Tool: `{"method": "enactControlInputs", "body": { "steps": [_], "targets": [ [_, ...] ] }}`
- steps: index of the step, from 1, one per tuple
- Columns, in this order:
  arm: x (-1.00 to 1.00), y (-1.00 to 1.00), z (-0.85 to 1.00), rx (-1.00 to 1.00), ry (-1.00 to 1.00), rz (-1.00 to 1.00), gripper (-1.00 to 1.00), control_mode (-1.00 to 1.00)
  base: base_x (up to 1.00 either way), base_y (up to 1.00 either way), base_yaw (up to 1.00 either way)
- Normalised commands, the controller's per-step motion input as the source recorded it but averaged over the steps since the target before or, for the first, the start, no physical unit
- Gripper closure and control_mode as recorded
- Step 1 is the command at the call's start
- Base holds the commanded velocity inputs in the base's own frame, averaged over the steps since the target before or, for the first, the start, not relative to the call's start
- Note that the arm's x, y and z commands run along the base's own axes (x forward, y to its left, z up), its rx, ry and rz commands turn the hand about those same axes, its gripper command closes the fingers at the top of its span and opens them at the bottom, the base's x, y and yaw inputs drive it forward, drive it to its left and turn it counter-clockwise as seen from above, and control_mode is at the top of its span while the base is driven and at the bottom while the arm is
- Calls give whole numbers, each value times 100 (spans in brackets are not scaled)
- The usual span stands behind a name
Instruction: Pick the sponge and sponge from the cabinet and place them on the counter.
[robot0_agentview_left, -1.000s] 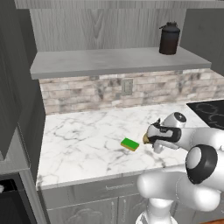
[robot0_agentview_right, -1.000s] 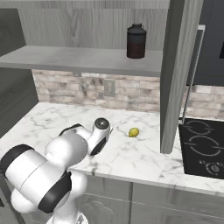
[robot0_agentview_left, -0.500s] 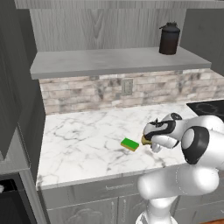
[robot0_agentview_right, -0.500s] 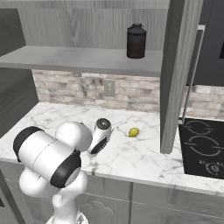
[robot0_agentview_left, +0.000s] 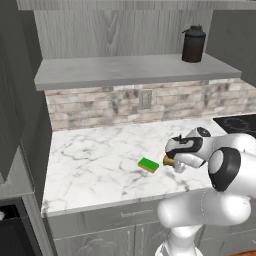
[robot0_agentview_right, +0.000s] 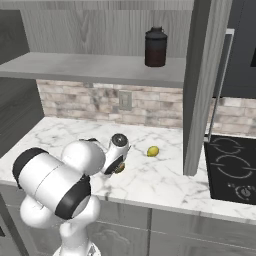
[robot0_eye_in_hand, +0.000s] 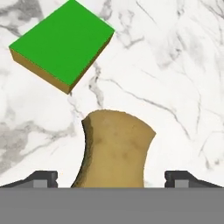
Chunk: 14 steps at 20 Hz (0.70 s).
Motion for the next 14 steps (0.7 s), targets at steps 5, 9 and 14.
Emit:
{"method": "enactControlInputs", "body": {
  "steps": [5,9,14],
  "targets": [
    [-28,-3,21,0,1,0,-100,-100,0,0,0],
    [-74,0,36,1,0,0,-100,-100,0,0,0],
    [-93,0,47,0,-2,0,-100,-100,0,0,0]
  ]
}}
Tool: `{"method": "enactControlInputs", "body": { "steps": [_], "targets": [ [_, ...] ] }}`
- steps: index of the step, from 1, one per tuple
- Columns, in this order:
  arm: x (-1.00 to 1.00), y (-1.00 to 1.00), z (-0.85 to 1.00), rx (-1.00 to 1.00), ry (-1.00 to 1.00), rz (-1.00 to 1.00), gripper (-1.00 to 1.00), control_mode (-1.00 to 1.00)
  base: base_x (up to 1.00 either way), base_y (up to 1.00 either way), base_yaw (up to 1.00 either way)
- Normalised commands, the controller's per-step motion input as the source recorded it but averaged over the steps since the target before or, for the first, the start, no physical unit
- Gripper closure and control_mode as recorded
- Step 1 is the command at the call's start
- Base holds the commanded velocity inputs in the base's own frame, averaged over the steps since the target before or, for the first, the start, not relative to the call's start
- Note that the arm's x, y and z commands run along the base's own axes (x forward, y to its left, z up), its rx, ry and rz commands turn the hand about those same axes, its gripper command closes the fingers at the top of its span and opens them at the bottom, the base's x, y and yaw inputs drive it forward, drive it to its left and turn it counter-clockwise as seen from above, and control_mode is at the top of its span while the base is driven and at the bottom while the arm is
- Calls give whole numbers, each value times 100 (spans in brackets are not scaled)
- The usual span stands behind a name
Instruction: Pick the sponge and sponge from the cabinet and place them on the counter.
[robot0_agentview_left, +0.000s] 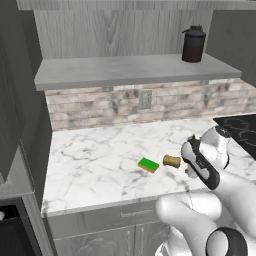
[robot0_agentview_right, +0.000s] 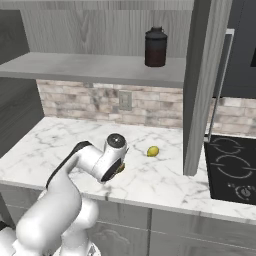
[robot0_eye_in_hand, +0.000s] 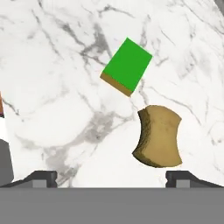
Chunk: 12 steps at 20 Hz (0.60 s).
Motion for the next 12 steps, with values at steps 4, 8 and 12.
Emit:
{"method": "enactControlInputs", "body": {
  "steps": [4,8,12],
  "targets": [
    [-97,3,56,0,-6,2,-100,-100,0,0,0],
    [-93,13,61,0,-9,4,-100,-100,0,0,0],
    [-79,19,72,0,-15,3,-100,-100,0,0,0]
  ]
}}
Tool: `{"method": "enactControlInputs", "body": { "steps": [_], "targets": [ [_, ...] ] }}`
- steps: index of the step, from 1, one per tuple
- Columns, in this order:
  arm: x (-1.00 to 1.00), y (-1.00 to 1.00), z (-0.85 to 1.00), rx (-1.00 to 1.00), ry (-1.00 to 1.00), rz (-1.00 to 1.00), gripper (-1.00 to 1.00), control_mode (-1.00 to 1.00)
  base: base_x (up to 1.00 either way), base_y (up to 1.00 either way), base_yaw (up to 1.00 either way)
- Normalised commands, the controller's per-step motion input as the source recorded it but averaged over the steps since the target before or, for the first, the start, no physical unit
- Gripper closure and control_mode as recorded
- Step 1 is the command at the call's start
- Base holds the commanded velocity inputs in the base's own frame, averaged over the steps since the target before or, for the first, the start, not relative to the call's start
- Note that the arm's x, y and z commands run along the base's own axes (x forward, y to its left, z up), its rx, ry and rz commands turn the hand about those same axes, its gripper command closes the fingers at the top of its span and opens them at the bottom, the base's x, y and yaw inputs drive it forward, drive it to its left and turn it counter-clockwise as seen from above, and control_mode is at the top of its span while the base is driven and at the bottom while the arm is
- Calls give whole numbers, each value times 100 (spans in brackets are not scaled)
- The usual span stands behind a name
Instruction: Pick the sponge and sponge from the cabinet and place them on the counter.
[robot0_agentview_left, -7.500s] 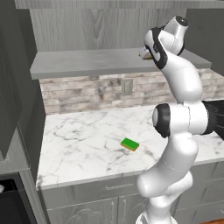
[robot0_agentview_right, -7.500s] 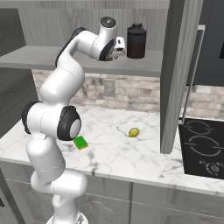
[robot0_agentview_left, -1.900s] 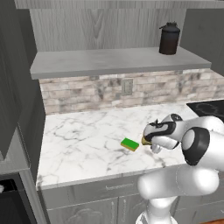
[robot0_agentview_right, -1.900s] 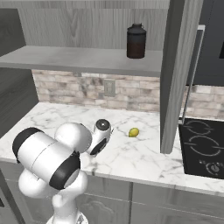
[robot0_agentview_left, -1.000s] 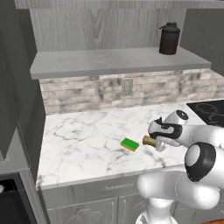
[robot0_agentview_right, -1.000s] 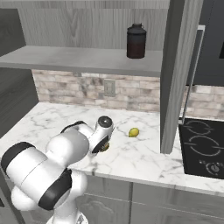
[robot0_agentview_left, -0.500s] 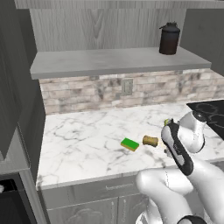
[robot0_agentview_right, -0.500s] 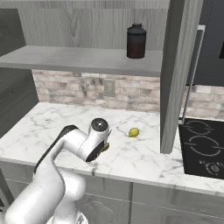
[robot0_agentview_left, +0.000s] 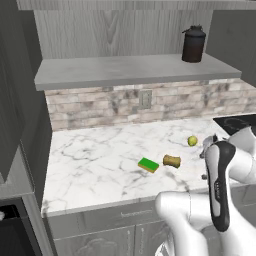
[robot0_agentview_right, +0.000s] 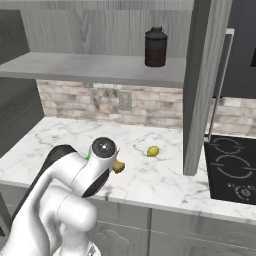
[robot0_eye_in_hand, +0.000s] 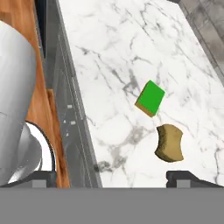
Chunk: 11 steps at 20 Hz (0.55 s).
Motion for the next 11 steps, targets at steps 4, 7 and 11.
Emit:
{"method": "enactControlInputs", "body": {
  "steps": [4,7,11],
  "targets": [
    [-62,20,90,0,-19,2,-100,-100,0,0,0],
    [-54,22,89,0,-18,3,-100,-100,0,0,0],
    [-54,30,73,0,-18,5,-100,-100,0,0,0]
  ]
}}
